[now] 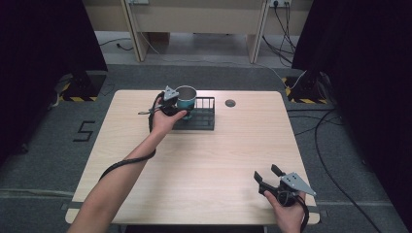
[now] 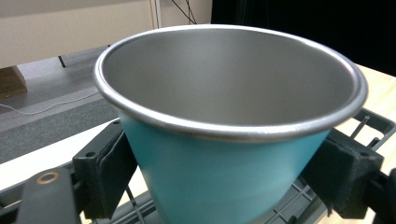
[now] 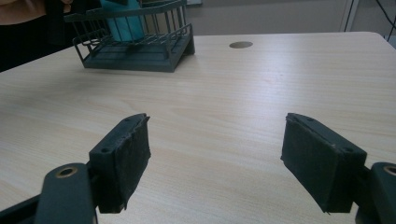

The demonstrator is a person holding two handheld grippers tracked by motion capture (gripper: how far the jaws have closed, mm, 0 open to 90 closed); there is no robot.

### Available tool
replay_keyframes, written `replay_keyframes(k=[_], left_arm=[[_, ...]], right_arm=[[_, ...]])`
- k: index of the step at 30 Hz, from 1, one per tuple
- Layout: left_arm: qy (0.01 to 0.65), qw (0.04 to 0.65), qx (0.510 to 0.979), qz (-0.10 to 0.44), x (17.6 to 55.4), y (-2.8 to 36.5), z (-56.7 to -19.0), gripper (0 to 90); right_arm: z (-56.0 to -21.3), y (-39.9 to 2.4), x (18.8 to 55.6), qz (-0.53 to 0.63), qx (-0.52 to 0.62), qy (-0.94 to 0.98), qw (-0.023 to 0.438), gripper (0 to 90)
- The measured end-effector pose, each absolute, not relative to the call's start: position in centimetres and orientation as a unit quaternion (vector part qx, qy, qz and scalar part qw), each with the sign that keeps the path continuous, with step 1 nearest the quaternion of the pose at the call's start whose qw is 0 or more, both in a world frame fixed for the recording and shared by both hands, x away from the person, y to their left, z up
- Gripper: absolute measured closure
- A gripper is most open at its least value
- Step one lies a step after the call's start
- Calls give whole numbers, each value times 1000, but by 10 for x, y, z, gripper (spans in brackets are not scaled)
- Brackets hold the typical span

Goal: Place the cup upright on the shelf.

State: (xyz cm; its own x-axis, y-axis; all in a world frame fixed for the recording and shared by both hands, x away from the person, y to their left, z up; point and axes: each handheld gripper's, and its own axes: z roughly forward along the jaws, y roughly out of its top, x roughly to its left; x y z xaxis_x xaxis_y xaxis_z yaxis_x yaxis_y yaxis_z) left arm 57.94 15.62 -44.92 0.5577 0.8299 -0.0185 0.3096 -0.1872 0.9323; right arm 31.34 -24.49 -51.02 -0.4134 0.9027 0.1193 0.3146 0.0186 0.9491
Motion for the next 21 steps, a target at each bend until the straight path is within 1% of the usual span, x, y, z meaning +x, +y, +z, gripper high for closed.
replay_keyframes(k=[8, 13, 21], left_arm=[[394, 502, 726, 255, 579, 159, -451, 157], [387, 492, 736, 258, 579, 158, -452, 142], [388, 499, 730, 260, 574, 162, -450, 143]], right_arm=[[-511, -245, 314, 524, 462, 658, 281, 239], [-512, -244, 314, 524, 464, 659, 276, 230], [-512, -244, 315, 523, 464, 660, 274, 229]])
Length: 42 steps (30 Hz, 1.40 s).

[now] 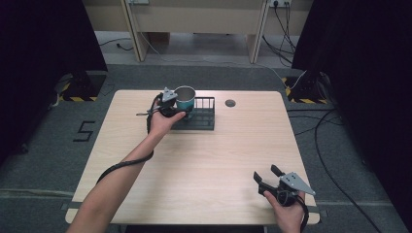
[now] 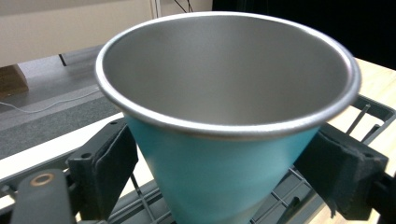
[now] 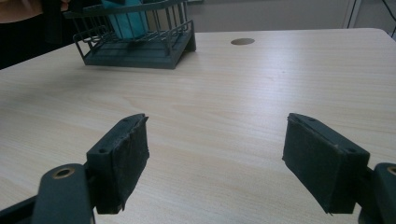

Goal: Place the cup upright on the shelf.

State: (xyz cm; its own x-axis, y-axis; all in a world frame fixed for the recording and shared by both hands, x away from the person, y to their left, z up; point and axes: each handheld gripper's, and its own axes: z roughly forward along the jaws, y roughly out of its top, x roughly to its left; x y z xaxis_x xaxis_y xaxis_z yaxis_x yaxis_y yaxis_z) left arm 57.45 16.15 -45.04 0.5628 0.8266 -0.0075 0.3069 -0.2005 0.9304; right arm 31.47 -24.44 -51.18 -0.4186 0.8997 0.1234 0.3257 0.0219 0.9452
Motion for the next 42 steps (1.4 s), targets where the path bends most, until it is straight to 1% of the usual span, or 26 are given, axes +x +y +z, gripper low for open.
replay_keyframes(k=[20, 42], left_arm=[[379, 504, 727, 273, 560, 176, -444, 142], [361, 517, 724, 282, 535, 192, -434, 142]], right_arm=[[-512, -243, 315, 523, 464, 659, 276, 229], [-512, -242, 314, 522, 466, 659, 276, 228]])
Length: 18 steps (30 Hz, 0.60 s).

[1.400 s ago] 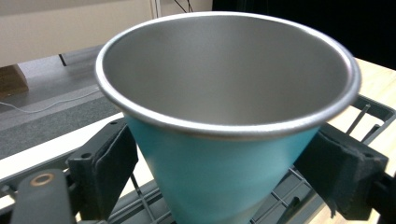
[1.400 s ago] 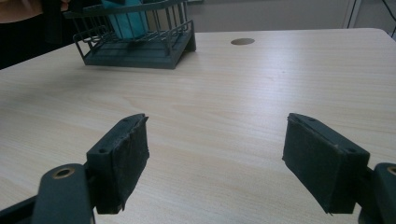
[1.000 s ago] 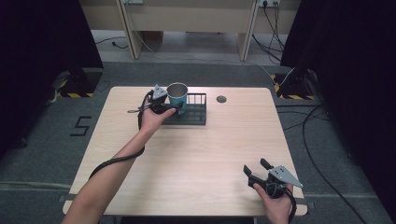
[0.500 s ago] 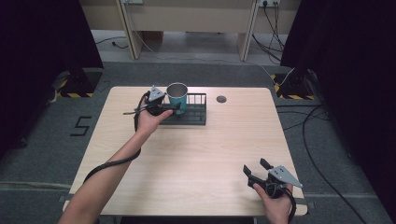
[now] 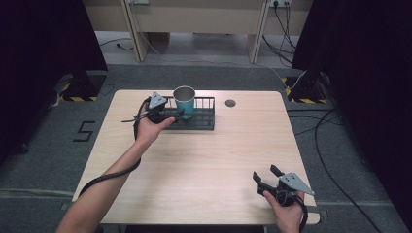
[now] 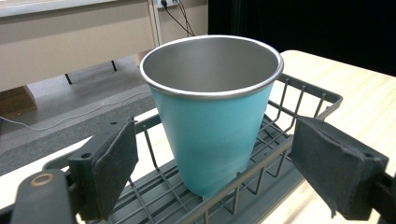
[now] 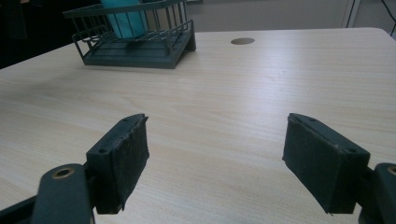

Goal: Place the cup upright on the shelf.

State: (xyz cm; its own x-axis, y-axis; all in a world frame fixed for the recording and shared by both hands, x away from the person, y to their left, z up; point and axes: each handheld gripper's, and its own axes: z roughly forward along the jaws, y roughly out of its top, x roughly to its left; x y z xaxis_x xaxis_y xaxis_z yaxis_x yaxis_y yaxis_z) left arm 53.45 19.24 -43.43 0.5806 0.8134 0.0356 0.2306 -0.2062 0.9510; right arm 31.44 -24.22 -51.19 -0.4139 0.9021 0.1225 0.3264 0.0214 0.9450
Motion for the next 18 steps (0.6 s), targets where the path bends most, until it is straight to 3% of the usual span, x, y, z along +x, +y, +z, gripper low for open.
replay_keyframes(k=[18], left_arm=[[357, 519, 722, 287, 508, 212, -437, 142]], right_arm=[[-512, -241, 314, 522, 468, 658, 276, 228]])
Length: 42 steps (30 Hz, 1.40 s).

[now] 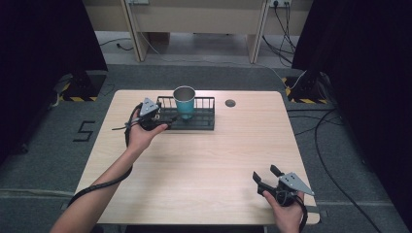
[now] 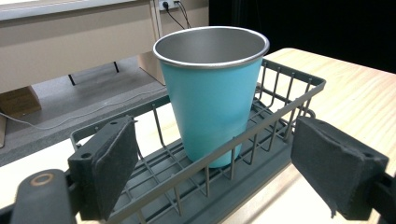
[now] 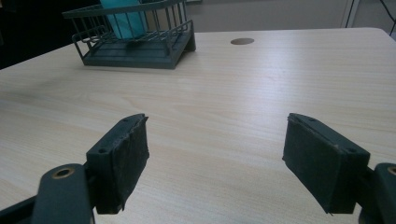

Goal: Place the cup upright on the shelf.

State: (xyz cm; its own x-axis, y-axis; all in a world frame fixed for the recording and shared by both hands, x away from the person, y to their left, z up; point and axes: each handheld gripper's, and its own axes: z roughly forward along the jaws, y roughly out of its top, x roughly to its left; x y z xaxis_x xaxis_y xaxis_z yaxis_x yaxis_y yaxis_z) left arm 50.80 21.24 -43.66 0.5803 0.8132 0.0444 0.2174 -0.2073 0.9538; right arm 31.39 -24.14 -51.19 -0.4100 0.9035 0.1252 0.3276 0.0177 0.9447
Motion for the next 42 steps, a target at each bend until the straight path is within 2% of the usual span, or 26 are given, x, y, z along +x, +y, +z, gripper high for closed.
replay_keyframes(k=[42], left_arm=[[361, 523, 715, 290, 450, 262, -446, 142]], right_arm=[[-512, -241, 314, 523, 470, 655, 276, 229]])
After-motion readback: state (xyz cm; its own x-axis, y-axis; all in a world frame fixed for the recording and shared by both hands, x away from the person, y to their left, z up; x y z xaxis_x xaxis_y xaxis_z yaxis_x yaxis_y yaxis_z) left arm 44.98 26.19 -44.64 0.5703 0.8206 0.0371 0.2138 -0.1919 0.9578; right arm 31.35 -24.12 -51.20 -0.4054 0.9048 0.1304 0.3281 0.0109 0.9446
